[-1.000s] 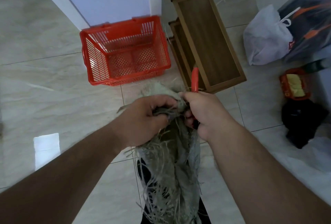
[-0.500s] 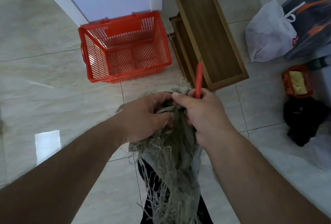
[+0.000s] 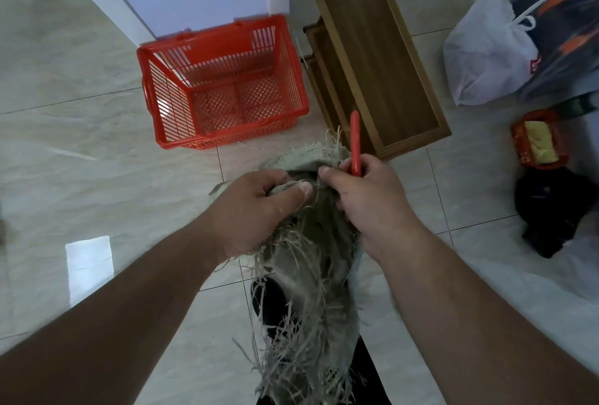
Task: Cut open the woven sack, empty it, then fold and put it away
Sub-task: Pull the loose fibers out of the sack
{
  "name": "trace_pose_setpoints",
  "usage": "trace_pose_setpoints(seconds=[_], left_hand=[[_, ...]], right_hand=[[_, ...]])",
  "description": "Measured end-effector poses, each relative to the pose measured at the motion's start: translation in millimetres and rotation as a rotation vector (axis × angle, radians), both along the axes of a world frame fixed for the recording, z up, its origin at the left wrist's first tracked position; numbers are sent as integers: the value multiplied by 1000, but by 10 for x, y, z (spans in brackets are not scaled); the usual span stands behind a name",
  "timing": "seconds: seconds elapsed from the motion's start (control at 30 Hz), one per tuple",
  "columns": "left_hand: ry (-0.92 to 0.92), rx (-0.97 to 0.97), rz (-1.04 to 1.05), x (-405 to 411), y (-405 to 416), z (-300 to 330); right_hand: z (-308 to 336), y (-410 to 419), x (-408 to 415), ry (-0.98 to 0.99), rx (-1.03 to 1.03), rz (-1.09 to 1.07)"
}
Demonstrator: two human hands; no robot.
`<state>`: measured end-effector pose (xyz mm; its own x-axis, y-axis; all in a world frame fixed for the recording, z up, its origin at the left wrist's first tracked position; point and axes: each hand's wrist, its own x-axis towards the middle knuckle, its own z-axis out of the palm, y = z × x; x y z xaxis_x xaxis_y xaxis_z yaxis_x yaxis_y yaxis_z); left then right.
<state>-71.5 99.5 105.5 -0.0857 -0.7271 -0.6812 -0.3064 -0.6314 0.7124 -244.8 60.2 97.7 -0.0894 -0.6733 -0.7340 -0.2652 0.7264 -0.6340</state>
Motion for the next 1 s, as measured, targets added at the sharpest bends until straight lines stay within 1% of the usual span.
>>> trace_pose_setpoints(seconds=[0.1,0.17,0.23,0.3,0.37,0.43,0.5,0.57,0.63,0.73,0.8,0.9,1.0], left_hand=[[-67,-94,-30,16,17,-74],[-87,-112,-65,70,43,-127],[-73,-118,-114,99,51,-153],[-106,-159,-200,101,34,-164],[-127,-219,-272,103,21,-170],[-146,-264,-329,107,9,-159],[-196,-293,-377,126,-7,-160],[-203,-300,-405,151,-34,-173],[-210,-331,-428,180,-52,-201],[-264,-430,-468,212,-68,-224],[-268,-455,-489,210,-71,-225],[-169,-392,-447,184,-63,-190],[-8,-254,-311,152,-69,-98]], right_hand=[[133,16,-118,-47,78,49],[245,62,-244,-14,81,55],[332,158,-361,111,-41,182],[386,295,-428,224,-210,398],[394,406,-451,399,-372,646],[386,452,-444,567,-541,778],[400,453,-431,647,-713,819],[416,466,-431,675,-815,843],[424,495,-470,673,-839,846],[436,539,-526,664,-816,825],[393,552,-527,677,-789,835],[315,543,-503,702,-775,867],[290,554,-467,698,-813,900]])
